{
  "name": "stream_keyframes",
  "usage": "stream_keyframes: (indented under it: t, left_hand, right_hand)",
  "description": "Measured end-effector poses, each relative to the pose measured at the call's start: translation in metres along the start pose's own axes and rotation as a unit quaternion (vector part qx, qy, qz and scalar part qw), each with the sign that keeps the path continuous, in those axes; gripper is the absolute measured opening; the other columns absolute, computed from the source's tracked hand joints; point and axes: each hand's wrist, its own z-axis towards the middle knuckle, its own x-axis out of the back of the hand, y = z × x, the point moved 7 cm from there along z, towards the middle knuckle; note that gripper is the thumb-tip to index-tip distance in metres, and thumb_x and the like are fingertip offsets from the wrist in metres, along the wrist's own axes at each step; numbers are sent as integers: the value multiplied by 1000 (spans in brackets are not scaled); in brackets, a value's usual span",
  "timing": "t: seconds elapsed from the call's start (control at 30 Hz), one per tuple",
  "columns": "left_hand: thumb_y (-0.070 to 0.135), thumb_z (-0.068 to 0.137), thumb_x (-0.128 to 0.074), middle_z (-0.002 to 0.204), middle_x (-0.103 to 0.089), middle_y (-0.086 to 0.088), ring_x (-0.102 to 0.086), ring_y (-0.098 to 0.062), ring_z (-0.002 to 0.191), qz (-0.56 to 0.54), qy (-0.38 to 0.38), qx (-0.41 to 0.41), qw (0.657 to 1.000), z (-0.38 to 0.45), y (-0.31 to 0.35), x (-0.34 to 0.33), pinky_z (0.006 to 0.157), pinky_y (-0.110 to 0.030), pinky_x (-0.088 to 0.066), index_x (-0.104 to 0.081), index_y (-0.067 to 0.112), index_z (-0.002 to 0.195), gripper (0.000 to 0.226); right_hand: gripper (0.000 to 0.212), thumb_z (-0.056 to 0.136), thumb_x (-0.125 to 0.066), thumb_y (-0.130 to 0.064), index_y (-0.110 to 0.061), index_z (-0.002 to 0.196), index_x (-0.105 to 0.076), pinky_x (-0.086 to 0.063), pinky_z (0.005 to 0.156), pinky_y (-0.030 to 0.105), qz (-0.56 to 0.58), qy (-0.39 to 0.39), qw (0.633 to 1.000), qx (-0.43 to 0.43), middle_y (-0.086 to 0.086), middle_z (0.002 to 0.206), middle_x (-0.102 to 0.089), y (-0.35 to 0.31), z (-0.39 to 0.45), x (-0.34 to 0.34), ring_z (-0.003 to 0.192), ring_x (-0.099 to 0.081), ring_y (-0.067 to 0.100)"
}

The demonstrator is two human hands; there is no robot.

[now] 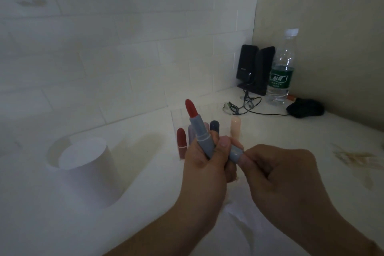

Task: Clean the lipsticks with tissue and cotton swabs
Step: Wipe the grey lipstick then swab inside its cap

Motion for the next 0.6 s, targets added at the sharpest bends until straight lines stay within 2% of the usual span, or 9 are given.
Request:
stream_keyframes:
  t: [0.1,0.17,0.23,0.33,0.4,0.43,0.47,0.57,0.6]
  left_hand:
    - [32,84,-54,74,-50,-18,-36,-11,48,-5,-14,-20,1000,0,3,-2,48,-24,-36,-59,15,76,20]
    - [30,86,-54,72,-51,-19,-37,-11,48,0,-30,-42,999,0,5,-4,48,-23,-36,-59,11,78,22]
    - [26,90,-53,67,-50,-18,-36,-11,47,2,-50,-68,996,-1,9,-7,46,-22,-34,-57,3,81,25]
    - [14,94,-50,66,-54,-13,-36,-10,46,10,-87,-110,990,-5,20,-14,44,-22,-31,-54,-4,85,21]
    - [13,94,-50,66,-58,-7,-38,-8,45,18,-92,-114,989,-3,20,-16,44,-21,-33,-54,-4,85,20]
    - [16,94,-52,64,-57,-5,-38,-7,45,14,-71,-98,993,1,17,-13,44,-20,-33,-53,-7,85,24]
    - [20,93,-55,62,-56,-6,-37,-8,44,5,-45,-72,996,5,13,-9,45,-20,-33,-52,-8,86,28]
    - [28,90,-56,72,-52,-17,-35,-10,45,-30,-9,-27,999,10,8,-3,47,-25,-30,-64,10,78,22]
    - [30,91,-58,79,-52,-17,-35,-11,45,-39,-4,-16,999,10,7,-2,48,-26,-30,-67,19,71,25]
  right_hand:
    - [27,78,-67,-31,-20,53,-68,-31,37,12,187,-46,966,-175,-5,39,-52,10,0,-4,33,-43,8]
    - [29,82,-66,-17,-13,53,-68,-26,33,18,340,-62,897,-277,1,35,-44,18,-3,-11,28,-32,13]
    - [39,86,-57,-5,-8,48,-61,-17,35,13,496,-95,773,-383,3,38,-30,26,-12,-25,26,-21,13]
    - [19,65,-64,-7,-9,49,-54,-10,34,10,656,-172,556,-480,-5,44,-20,19,-24,-41,22,-17,7]
    - [18,61,-67,-4,-10,53,-53,-10,33,9,684,-188,513,-483,-7,45,-20,17,-24,-43,21,-18,6]
    - [20,65,-68,-10,-11,55,-52,-11,32,10,670,-196,533,-478,-6,45,-21,18,-22,-43,23,-18,7]
    - [23,71,-66,-18,-11,55,-51,-13,32,11,635,-203,588,-458,-4,44,-22,19,-18,-42,25,-18,9]
    - [35,84,-63,-34,-15,55,-56,-30,35,21,325,-124,907,-240,-1,40,-39,31,4,-17,32,-33,14]
    - [31,83,-63,-39,-20,59,-59,-34,39,16,194,-68,970,-133,-1,42,-46,26,9,-5,35,-40,10]
